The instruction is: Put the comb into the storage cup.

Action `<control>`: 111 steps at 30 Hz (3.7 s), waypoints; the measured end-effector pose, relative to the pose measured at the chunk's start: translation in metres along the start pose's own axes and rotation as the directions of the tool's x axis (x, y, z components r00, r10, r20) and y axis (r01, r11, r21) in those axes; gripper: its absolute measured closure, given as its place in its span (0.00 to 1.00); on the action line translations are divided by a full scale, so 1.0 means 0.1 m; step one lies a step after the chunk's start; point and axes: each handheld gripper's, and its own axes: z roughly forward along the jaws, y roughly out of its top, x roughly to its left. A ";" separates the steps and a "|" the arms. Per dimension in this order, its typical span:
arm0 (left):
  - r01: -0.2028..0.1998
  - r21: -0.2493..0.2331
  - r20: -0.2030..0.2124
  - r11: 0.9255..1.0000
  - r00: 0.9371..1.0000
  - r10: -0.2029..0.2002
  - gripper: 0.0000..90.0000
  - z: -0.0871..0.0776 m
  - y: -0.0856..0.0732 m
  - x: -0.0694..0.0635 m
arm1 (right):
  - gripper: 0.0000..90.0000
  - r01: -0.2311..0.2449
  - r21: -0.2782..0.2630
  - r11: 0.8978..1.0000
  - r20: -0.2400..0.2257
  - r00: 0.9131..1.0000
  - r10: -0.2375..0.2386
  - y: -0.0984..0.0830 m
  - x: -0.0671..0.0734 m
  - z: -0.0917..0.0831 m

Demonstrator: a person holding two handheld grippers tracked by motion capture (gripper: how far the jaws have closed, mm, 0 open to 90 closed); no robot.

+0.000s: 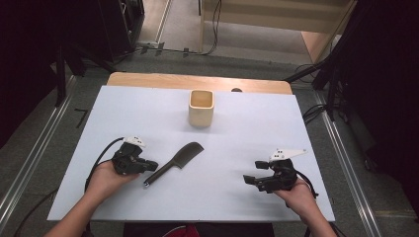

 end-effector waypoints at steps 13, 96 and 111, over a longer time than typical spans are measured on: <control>0.018 -0.196 0.042 0.980 0.999 -0.010 0.50 -0.24 -0.07 -0.20 | 0.21 -0.001 0.006 1.000 0.005 1.000 0.001 0.00 0.01 0.01; 0.005 -0.187 -0.148 0.982 0.988 -0.033 0.34 -0.07 -0.31 -0.41 | 0.21 0.024 0.005 1.000 -0.010 1.000 -0.024 0.09 0.01 0.09; -0.023 -0.101 -0.199 0.995 0.980 0.002 0.43 0.08 -0.37 -0.40 | 0.21 0.038 0.008 0.999 -0.019 0.999 -0.038 0.14 0.01 0.13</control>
